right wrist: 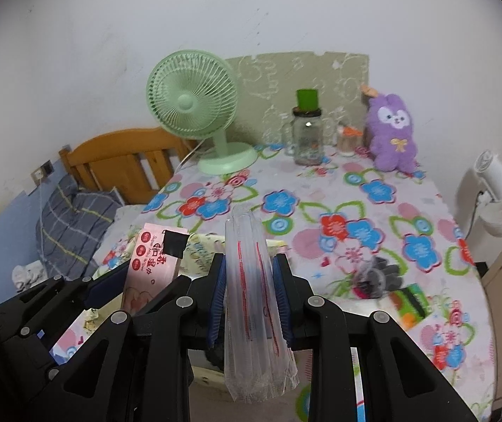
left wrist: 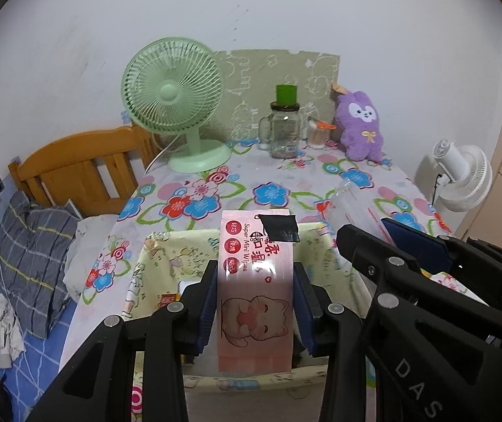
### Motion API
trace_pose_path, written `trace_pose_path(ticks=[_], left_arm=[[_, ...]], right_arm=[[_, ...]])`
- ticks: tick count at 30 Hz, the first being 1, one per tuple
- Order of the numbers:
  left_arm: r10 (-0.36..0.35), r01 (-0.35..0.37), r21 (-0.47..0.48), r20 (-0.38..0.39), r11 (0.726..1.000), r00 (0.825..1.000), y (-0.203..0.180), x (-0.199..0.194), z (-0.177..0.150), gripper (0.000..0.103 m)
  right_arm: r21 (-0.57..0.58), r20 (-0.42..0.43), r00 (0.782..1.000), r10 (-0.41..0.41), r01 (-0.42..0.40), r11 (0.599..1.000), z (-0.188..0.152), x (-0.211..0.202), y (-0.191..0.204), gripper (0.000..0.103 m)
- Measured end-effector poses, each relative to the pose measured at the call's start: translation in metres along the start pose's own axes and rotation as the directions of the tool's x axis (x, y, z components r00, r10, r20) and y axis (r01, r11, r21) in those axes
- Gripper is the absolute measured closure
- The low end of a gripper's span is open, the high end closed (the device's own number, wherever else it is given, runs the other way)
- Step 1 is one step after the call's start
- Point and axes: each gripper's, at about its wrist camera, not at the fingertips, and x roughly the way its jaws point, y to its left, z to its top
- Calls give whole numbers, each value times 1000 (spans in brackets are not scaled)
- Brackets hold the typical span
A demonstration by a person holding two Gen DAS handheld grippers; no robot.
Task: Organize soft objects
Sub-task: 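Lower the pink pack and straw bag into the fabric box with both grippers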
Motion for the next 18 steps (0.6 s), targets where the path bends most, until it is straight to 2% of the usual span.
trace_pose_path(ticks=[13, 18], left_arm=[[2, -6, -42, -105, 999, 995, 29, 40, -14, 63], [-51, 43, -59, -145, 997, 988, 37, 50, -17, 62]], right_arm=[[-45, -87, 996, 20, -24, 999, -7, 46, 21, 73], [-43, -110, 994, 24, -29, 999, -8, 59, 24, 73]])
